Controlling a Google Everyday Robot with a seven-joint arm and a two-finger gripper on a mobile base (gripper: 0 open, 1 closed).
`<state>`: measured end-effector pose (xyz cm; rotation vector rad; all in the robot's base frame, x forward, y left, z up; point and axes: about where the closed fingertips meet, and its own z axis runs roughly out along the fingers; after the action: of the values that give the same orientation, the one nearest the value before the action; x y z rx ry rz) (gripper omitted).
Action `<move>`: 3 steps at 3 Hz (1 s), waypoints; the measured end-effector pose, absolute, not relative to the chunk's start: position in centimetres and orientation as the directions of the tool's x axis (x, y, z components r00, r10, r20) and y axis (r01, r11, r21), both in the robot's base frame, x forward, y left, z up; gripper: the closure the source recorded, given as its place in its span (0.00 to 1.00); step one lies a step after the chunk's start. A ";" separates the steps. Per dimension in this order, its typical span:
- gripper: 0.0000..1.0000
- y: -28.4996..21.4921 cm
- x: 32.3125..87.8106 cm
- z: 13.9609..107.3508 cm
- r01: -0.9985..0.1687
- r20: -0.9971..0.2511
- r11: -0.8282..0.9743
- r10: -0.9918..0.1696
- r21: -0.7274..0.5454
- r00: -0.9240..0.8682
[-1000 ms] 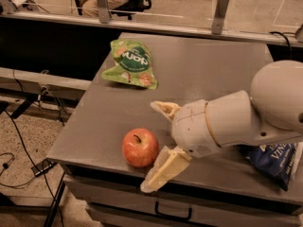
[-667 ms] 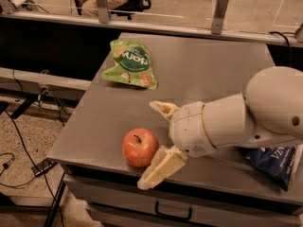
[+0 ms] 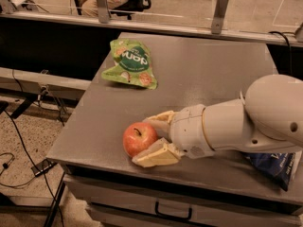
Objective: Move apple near green rice chip bag
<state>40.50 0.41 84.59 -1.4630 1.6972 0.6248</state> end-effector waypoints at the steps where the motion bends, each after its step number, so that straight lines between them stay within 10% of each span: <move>1: 0.64 0.2 40.7 84.1 -0.966 -0.808 0.240 -0.586 -0.092 -0.069; 3: 0.87 0.4 40.5 84.4 -0.966 -0.805 0.238 -0.589 -0.097 -0.064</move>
Offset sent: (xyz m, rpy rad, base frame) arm 0.0018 -0.0023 -0.0049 -0.0103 0.0355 -0.0283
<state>40.53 0.41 84.36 -1.4431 1.7511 0.6258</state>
